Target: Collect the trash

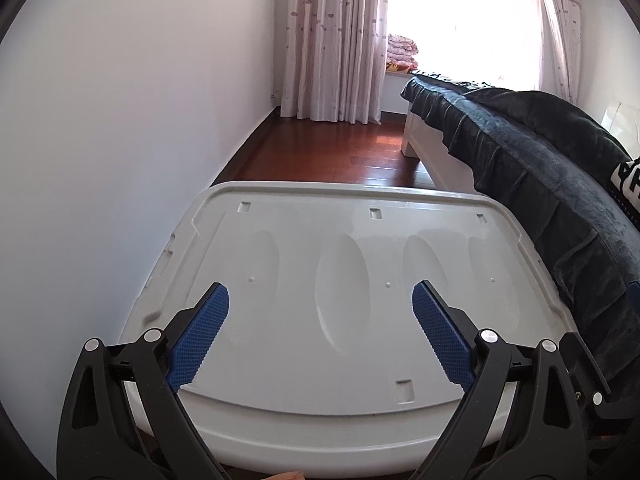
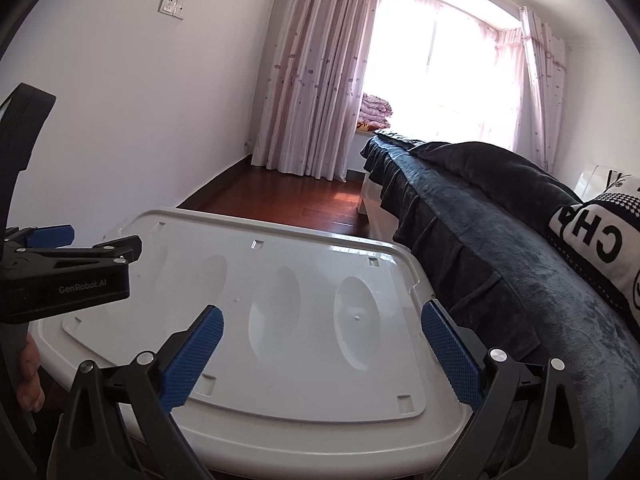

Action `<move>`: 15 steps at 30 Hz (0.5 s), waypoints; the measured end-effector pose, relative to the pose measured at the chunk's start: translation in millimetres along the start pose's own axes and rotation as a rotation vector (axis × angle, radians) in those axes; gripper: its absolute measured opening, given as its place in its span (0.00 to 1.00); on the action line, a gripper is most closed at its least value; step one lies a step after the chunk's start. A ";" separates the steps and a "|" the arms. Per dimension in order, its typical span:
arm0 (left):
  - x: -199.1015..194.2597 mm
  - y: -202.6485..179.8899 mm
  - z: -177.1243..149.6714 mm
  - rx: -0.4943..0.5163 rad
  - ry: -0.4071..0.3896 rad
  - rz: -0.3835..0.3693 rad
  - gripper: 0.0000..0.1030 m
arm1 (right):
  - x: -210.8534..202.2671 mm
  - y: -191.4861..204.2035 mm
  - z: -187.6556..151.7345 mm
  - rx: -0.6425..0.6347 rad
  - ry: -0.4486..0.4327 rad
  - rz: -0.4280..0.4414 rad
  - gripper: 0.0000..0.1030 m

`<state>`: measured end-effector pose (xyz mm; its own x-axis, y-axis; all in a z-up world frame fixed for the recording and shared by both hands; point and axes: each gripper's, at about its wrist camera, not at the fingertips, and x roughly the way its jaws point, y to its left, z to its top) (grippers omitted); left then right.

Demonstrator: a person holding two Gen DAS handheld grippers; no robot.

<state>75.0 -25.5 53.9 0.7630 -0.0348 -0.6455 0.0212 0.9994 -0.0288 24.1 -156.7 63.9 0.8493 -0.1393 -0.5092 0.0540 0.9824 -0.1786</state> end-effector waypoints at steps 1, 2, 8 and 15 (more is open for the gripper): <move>1.0 -1.7 -0.5 0.004 0.003 -0.005 0.88 | 0.2 1.2 -0.7 -0.002 0.002 0.004 0.95; 1.4 -2.3 -2.2 0.007 0.010 -0.015 0.88 | -0.1 2.8 -1.2 -0.007 0.003 0.007 0.95; 2.0 -8.9 -9.3 0.045 0.024 -0.031 0.88 | -4.3 8.0 -3.0 -0.033 -0.006 -0.003 0.95; 3.1 -12.1 -10.6 0.059 0.028 -0.060 0.88 | -5.4 5.1 -5.4 -0.020 0.002 -0.005 0.95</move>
<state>70.3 -37.8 44.1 0.7407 -0.0940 -0.6652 0.1049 0.9942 -0.0238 16.9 -151.6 61.2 0.8481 -0.1445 -0.5097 0.0477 0.9790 -0.1982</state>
